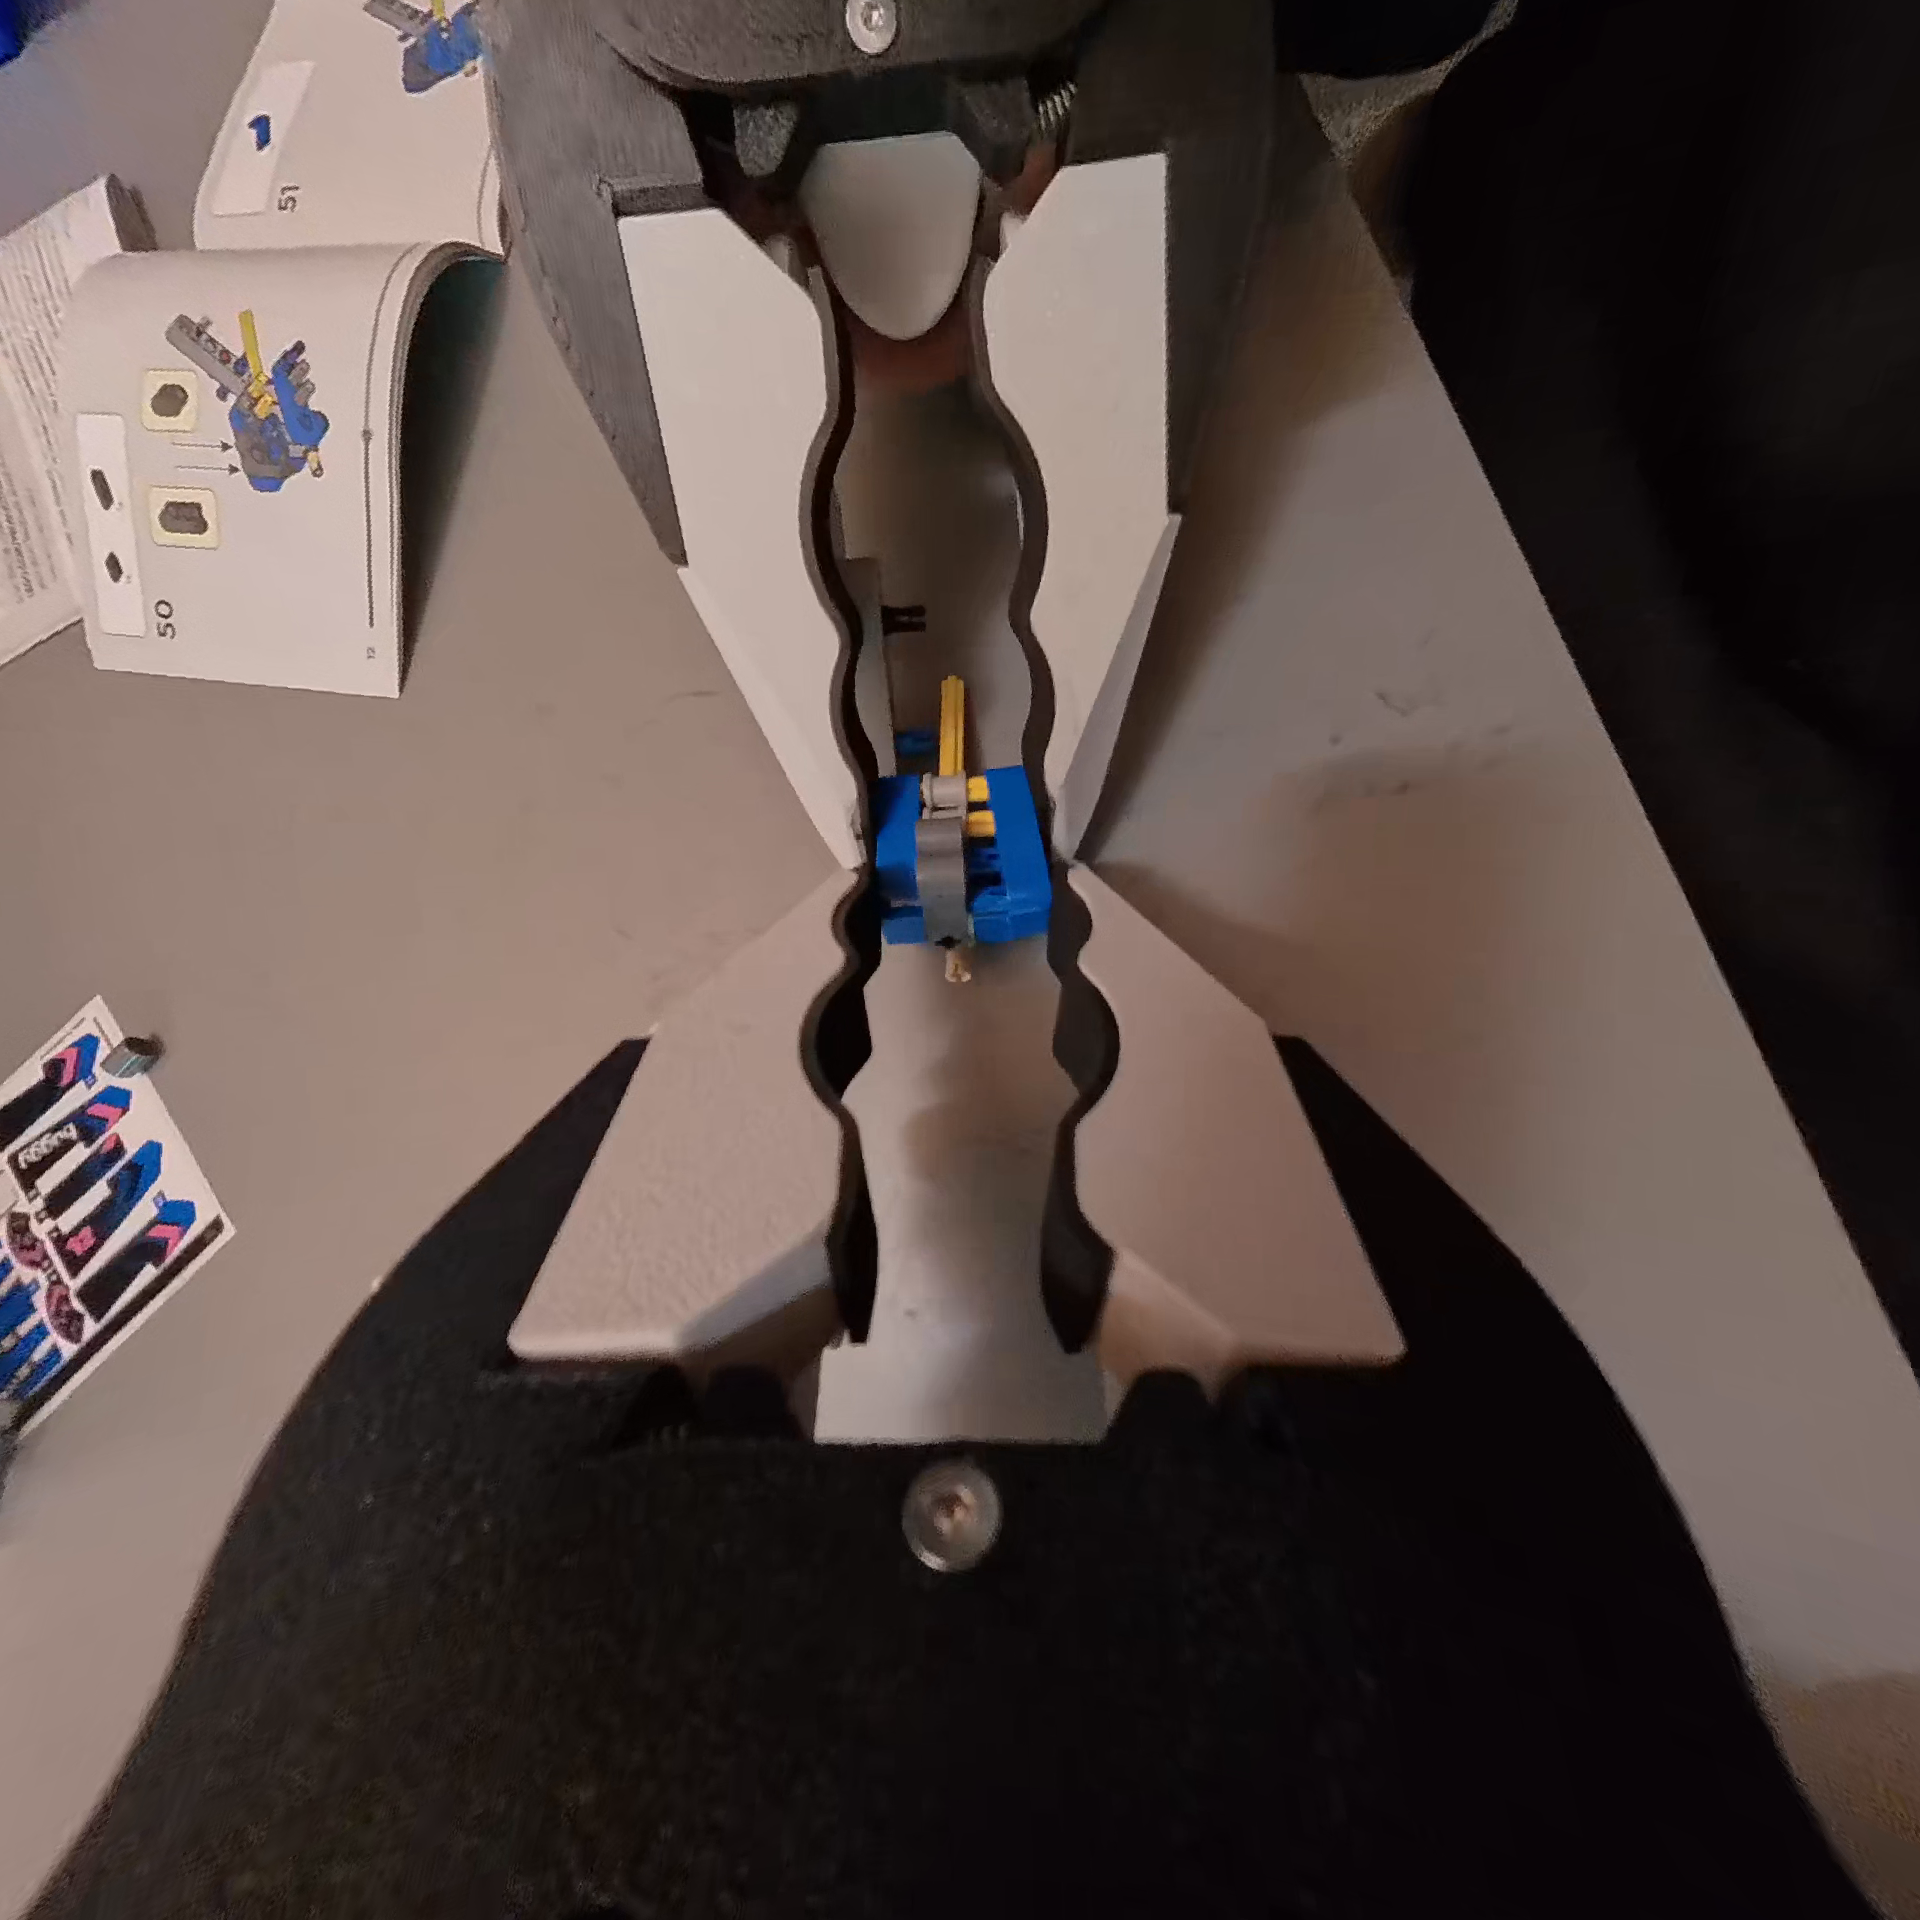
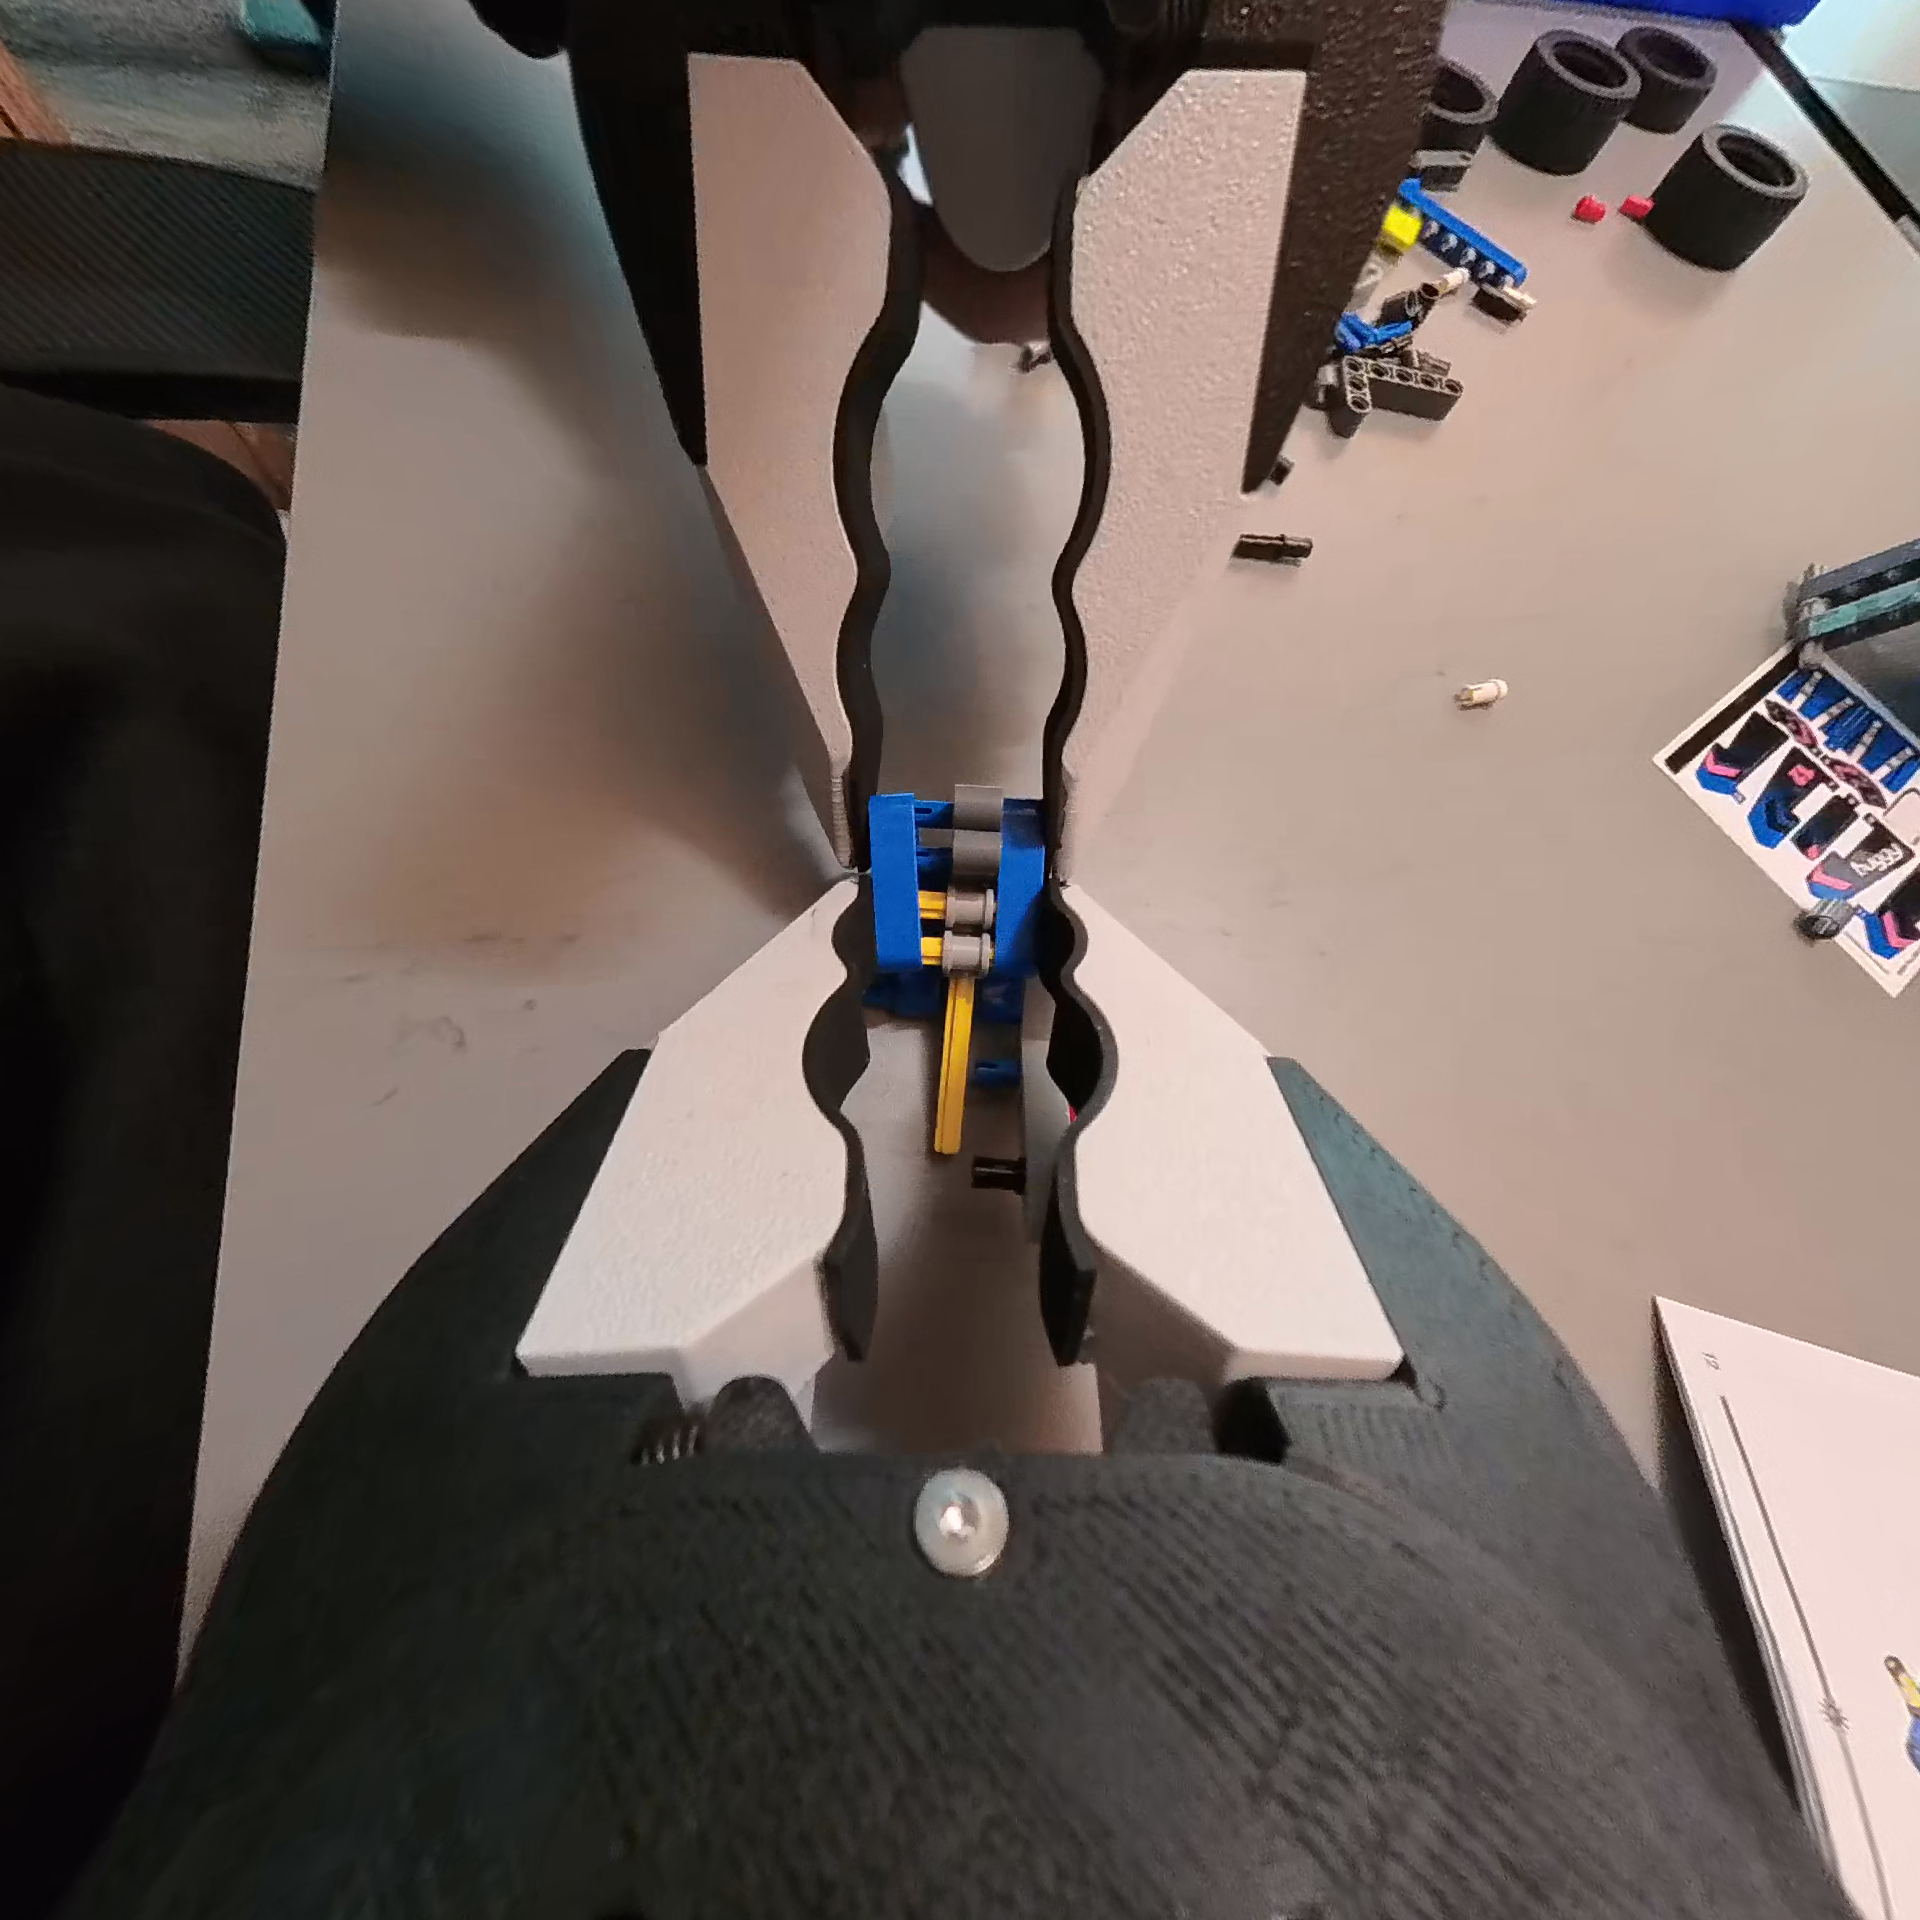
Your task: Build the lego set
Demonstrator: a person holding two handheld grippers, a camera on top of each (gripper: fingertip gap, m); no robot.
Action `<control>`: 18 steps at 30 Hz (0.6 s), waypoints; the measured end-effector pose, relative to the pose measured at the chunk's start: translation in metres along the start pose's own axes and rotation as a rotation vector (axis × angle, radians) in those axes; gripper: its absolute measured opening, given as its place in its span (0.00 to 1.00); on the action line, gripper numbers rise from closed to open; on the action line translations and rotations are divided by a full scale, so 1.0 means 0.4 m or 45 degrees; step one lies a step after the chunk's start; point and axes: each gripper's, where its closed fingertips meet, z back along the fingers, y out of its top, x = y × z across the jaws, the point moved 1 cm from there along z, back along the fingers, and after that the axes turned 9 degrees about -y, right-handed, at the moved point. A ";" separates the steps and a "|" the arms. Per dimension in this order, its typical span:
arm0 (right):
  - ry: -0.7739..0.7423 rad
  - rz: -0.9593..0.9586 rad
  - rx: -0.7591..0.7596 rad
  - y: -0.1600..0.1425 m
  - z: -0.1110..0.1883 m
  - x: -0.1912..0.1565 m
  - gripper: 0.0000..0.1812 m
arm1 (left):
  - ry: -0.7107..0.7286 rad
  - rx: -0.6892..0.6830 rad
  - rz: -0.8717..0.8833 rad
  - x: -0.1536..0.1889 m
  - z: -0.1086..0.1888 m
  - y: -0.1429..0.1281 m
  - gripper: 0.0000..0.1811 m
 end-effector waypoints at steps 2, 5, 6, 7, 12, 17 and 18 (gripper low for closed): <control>0.009 -0.014 0.001 0.000 0.000 0.002 0.17 | 0.010 0.024 0.011 0.001 0.000 0.000 0.16; 0.023 0.008 0.009 0.000 0.001 -0.002 0.17 | 0.049 0.076 -0.067 0.006 0.007 -0.001 0.16; 0.034 0.015 0.011 0.000 0.002 -0.006 0.17 | 0.041 0.102 -0.053 0.010 0.007 0.001 0.16; 0.034 0.014 0.010 0.000 0.002 -0.006 0.17 | 0.039 0.123 -0.038 0.011 0.007 0.002 0.16; -0.013 0.059 0.017 0.001 -0.001 -0.001 0.17 | 0.053 0.135 0.010 0.007 0.002 0.005 0.16; -0.064 0.113 0.012 -0.001 -0.007 0.004 0.17 | 0.064 0.104 0.019 0.002 0.002 0.004 0.16; -0.057 0.114 0.012 -0.001 -0.007 0.003 0.16 | 0.072 0.096 0.007 0.003 0.001 0.004 0.16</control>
